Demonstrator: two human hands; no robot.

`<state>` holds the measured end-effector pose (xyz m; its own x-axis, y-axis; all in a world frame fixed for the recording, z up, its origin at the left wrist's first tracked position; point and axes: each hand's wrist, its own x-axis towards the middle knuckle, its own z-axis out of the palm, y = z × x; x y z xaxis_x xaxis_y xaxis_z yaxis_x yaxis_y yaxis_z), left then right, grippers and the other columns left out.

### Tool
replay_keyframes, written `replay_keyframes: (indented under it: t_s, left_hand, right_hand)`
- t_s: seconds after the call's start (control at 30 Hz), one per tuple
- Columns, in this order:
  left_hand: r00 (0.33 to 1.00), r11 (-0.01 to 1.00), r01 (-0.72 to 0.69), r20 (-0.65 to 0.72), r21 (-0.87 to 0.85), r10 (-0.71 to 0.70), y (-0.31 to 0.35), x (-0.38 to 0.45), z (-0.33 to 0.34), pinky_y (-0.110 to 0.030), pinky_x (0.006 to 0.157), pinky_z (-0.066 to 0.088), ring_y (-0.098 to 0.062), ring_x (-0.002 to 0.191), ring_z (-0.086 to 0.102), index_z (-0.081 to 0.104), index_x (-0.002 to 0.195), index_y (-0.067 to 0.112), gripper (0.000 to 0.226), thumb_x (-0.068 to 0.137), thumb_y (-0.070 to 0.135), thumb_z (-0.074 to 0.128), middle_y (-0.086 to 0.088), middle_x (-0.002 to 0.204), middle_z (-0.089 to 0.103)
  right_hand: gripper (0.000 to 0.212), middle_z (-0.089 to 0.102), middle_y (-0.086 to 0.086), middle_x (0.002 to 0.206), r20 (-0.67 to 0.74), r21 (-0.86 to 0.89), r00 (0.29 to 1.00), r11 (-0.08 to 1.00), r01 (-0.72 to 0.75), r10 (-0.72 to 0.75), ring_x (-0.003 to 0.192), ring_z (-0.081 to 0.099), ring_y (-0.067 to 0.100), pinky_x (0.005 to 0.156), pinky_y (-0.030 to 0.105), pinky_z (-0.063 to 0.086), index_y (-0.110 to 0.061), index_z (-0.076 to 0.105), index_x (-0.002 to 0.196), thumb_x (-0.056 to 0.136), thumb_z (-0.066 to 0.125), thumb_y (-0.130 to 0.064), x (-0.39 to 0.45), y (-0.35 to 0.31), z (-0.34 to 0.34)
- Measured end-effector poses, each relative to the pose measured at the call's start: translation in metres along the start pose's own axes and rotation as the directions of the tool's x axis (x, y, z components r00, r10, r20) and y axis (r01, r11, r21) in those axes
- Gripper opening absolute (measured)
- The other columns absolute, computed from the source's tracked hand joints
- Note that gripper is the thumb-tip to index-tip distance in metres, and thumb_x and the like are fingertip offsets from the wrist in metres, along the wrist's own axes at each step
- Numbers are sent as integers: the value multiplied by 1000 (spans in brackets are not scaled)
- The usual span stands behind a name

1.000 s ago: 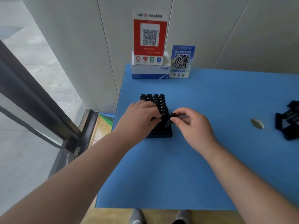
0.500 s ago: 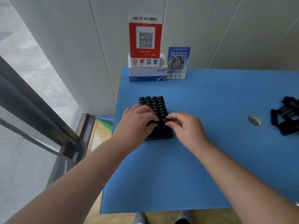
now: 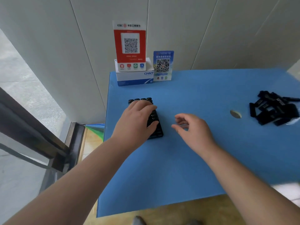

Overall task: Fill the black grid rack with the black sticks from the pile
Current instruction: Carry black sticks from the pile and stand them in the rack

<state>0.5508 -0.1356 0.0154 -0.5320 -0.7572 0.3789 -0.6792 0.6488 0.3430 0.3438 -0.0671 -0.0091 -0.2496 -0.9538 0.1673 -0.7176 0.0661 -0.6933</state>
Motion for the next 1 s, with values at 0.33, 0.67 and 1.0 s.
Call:
replay_keyframes:
  t_s: [0.33, 0.67, 1.0]
  left_hand:
    - [970, 981, -194, 151, 2, 191, 81, 16, 57, -38, 101, 45, -26, 116, 57, 62, 127, 13, 47, 85, 30, 72, -2, 125, 61]
    - [924, 964, -266, 281, -9, 258, 226, 36, 115, -33, 115, 29, -22, 137, 34, 41, 147, 17, 62, 94, 44, 56, 0, 146, 42]
    - [928, 974, -225, 299, -29, 223, 353, 42, 161, -33, 114, 29, -21, 139, 32, 38, 149, 17, 62, 96, 46, 53, 0, 149, 39]
  right_hand:
    - [48, 57, -7, 129, -121, -329, 983, 929, -172, 139, 118, 54, 9, 103, 28, 45, -18, 56, 136, 91, 70, -30, -61, 55, -124]
    - [49, 55, -5, 136, -288, -458, 917, 801, -385, 276, 128, 50, 18, 104, 33, 42, -18, 53, 139, 94, 64, -35, -145, 132, -238]
    - [49, 56, -4, 134, -295, -484, 917, 785, -386, 269, 125, 51, 20, 102, 34, 44, -20, 54, 137, 92, 66, -36, -186, 214, -333]
